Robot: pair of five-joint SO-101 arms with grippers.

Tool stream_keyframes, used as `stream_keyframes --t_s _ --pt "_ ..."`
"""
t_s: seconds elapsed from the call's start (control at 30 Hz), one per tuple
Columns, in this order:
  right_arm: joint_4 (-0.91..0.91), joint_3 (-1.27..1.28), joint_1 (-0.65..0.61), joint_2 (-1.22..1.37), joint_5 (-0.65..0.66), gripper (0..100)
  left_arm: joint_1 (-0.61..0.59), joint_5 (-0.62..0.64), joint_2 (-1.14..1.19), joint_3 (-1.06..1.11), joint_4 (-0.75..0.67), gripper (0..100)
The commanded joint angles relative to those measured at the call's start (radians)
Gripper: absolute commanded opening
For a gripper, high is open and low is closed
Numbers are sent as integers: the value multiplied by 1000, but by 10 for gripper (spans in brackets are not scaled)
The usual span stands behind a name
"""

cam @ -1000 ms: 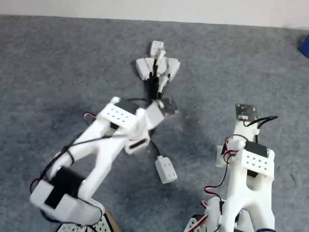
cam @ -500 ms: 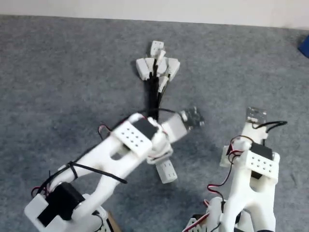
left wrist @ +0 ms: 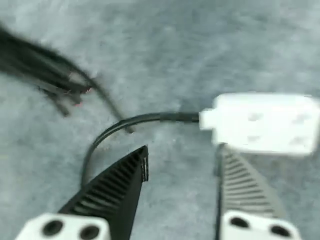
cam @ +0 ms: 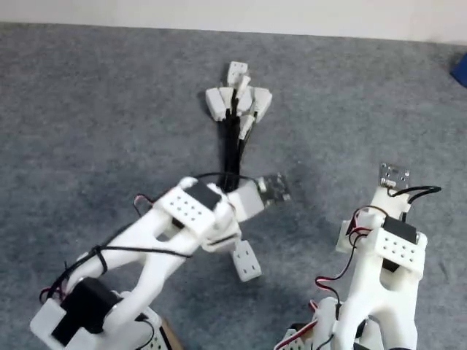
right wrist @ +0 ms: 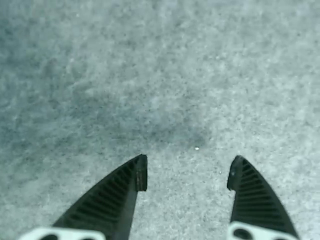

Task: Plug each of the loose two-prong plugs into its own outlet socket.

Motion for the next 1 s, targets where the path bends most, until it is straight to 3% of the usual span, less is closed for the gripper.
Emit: stream_keyframes --t_s 0.0,0.3,0.37,0.57,0.77,0.97 --pt "-1 -7 8 -31 -6 263 -5 -129 -13 -119 120 298" --pt "-4 -8 8 -31 49 263 166 -692 -13 -239 308 300" --pt "-4 -8 10 -31 49 263 225 -763 -12 -234 328 299" --pt "-25 -8 42 -31 77 263 344 -764 -4 -208 146 298" --pt "-62 -64 286 -25 106 263 348 -723 -2 -114 -55 298" --pt "-61 -87 318 -30 110 263 329 -726 -2 18 -157 298"
